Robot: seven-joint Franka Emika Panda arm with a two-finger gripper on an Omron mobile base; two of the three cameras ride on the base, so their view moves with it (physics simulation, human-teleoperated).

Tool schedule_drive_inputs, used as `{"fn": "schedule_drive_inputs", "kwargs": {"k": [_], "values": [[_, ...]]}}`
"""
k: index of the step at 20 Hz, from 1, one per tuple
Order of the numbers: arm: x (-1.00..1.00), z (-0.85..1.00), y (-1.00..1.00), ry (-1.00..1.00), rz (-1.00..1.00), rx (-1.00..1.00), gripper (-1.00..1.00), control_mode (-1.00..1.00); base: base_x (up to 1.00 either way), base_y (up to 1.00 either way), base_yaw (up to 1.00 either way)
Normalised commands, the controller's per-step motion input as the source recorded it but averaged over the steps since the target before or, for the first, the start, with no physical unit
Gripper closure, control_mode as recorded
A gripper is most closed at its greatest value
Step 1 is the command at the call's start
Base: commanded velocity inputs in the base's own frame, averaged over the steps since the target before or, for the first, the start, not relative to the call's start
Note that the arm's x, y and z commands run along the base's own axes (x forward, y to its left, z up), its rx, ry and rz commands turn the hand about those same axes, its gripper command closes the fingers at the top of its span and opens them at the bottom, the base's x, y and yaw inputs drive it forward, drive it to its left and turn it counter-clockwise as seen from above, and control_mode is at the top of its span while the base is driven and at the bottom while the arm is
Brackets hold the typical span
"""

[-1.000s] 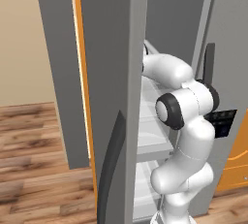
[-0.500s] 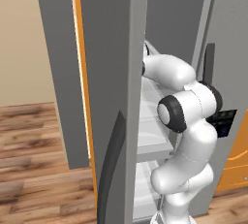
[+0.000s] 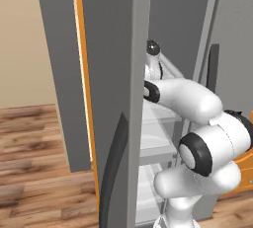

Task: Take the fish from the fridge and place it on the digital scale on the counter by the fridge. Wait a few seconds for a reading, then move it to the plate on the dining counter.

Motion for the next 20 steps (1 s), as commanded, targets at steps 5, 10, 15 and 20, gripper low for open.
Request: {"fn": "schedule_drive_inputs", "kwargs": {"k": [5, 10, 15, 20], "values": [[-1.00, 0.39, -0.29, 0.00, -0.11, 0.14, 1.00, -1.00, 0.00, 0.00, 0.00], [-1.00, 0.50, -0.23, 0.17, -0.18, 0.14, 1.00, -1.00, 0.00, 0.00, 0.00], [-1.00, 0.17, -0.11, 0.38, -0.22, 0.07, 1.00, -1.00, 0.00, 0.00, 0.00], [-1.00, -0.14, -0.18, 0.33, -0.14, 0.01, 1.00, -1.00, 0.00, 0.00, 0.00]]}}
